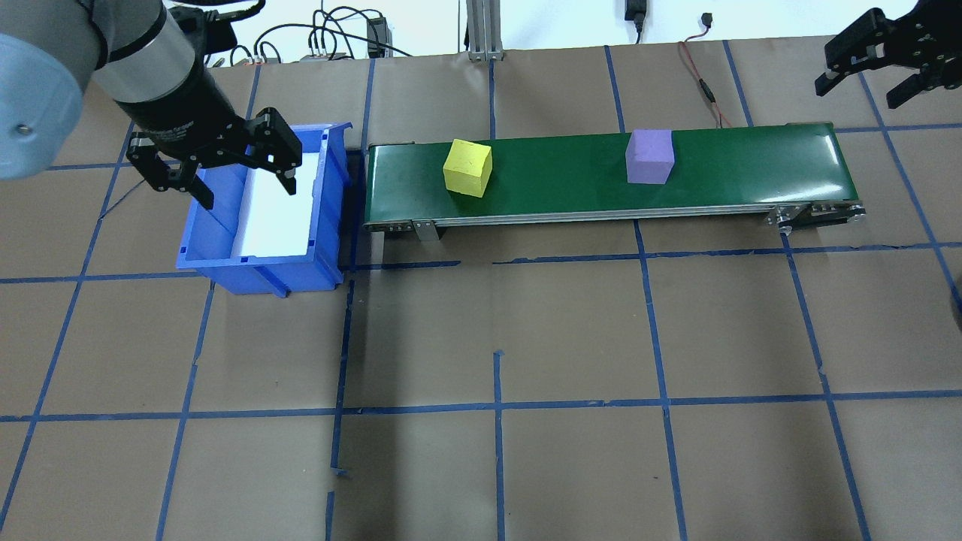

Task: Move block left to right into plate

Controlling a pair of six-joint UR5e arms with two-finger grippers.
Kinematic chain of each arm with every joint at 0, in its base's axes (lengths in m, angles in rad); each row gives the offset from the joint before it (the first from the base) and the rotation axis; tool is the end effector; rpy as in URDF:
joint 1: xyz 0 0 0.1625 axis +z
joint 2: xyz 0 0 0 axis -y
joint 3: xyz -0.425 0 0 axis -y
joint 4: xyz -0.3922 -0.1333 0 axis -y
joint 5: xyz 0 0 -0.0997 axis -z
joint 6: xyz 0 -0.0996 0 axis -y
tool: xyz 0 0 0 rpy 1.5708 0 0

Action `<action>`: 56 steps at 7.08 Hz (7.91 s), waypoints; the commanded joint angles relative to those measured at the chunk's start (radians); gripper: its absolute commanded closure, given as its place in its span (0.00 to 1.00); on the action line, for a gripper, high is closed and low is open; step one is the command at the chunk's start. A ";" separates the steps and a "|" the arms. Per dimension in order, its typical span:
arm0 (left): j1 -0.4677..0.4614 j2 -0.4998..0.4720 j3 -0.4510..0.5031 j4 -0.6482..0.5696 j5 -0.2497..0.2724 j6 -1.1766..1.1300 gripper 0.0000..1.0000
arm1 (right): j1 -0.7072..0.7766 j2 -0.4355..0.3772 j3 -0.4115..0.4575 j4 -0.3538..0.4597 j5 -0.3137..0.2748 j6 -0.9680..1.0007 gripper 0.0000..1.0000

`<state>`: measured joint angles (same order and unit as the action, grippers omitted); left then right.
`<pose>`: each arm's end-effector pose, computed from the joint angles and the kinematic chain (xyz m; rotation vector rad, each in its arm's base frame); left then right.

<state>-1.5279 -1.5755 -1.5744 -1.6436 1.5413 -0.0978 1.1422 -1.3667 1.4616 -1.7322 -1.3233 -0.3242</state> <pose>-0.1153 -0.4909 0.4769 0.2206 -3.1039 -0.1275 -0.0986 -0.5953 0.4518 0.1406 2.9241 -0.2244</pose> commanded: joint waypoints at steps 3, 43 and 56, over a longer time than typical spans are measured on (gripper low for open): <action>0.000 -0.009 -0.024 0.071 0.000 -0.005 0.00 | -0.013 0.245 0.016 -0.230 0.174 -0.048 0.00; -0.035 0.006 -0.004 0.097 -0.021 0.015 0.00 | 0.087 0.263 0.105 -0.434 0.096 0.427 0.00; -0.080 0.005 -0.009 0.097 0.071 0.013 0.00 | -0.367 -0.178 0.548 -0.314 -0.322 -0.484 0.57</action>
<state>-1.5994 -1.5703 -1.5793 -1.5475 1.6269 -0.0856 0.8654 -1.4949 1.9465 -2.0546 -1.5842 -0.7171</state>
